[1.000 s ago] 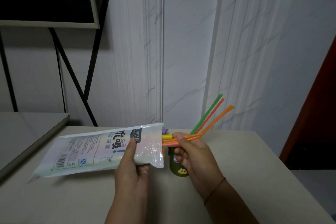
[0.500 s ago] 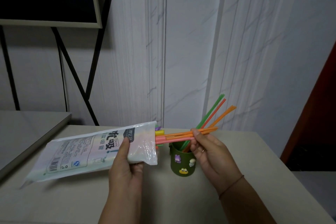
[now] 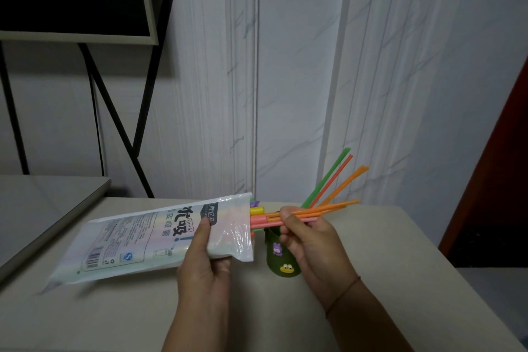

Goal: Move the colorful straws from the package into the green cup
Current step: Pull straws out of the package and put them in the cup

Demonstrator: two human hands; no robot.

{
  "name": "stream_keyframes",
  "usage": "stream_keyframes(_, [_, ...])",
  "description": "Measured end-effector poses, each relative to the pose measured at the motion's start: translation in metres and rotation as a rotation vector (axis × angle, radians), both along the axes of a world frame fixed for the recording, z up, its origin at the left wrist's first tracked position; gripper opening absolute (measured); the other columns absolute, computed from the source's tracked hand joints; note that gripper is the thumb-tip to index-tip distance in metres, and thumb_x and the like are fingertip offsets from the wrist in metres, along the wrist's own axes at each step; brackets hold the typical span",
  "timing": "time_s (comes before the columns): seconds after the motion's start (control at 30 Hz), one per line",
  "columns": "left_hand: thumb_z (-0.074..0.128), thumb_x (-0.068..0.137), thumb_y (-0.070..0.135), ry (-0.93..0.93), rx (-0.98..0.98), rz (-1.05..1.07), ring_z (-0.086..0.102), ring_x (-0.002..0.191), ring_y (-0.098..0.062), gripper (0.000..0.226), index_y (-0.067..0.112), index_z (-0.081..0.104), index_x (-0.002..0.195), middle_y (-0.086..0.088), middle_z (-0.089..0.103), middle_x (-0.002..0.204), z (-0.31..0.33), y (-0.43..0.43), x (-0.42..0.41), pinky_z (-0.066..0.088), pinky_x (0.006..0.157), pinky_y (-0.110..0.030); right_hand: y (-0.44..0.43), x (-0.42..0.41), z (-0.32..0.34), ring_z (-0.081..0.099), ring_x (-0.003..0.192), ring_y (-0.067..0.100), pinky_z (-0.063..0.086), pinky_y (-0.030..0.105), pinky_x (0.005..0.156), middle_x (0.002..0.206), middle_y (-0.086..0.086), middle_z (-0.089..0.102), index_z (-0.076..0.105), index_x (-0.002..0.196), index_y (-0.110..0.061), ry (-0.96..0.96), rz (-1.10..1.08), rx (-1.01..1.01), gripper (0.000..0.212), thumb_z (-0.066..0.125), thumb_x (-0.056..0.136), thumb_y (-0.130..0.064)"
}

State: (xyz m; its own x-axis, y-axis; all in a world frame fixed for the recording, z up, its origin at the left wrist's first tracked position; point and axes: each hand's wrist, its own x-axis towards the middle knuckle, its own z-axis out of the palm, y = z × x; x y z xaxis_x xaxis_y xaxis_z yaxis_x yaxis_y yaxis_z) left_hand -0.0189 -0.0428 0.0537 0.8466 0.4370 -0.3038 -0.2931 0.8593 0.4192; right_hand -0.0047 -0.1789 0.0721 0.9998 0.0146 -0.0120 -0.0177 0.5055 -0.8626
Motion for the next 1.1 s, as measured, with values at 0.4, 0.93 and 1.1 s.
stream_keyframes(0.4, [0.064, 0.088, 0.006, 0.006, -0.056, 0.023, 0.065, 0.111, -0.021, 0.047, 0.016, 0.054, 0.132, -0.004, 0.067, 0.123, -0.001, 0.015, 0.001, 0.045, 0.102, -0.054, -0.029, 0.008, 0.007, 0.055, 0.048, 0.006, 0.049, 0.017, 0.048, 0.057, 0.003, 0.056, 0.063, 0.079, -0.004, -0.024, -0.077, 0.139, 0.009, 0.058, 0.087, -0.002])
stream_keyframes(0.93, [0.065, 0.088, 0.011, -0.032, -0.002, -0.069, 0.068, 0.105, -0.016, 0.046, 0.018, 0.057, 0.133, -0.002, 0.070, 0.119, 0.006, -0.002, -0.004, 0.057, 0.086, -0.044, 0.019, -0.008, 0.004, 0.056, 0.046, 0.010, 0.046, 0.017, 0.045, 0.053, 0.003, 0.062, 0.068, 0.079, -0.005, -0.105, -0.099, -0.149, 0.004, 0.065, 0.082, -0.004])
stream_keyframes(1.1, [0.063, 0.089, 0.007, -0.002, -0.039, -0.039, 0.066, 0.111, -0.021, 0.042, 0.018, 0.056, 0.129, -0.005, 0.068, 0.122, 0.005, 0.008, -0.003, 0.051, 0.093, -0.057, 0.004, -0.003, 0.005, 0.055, 0.046, 0.008, 0.050, 0.020, 0.050, 0.049, 0.000, 0.060, 0.067, 0.078, -0.007, -0.064, -0.152, -0.096, 0.006, 0.065, 0.083, -0.006])
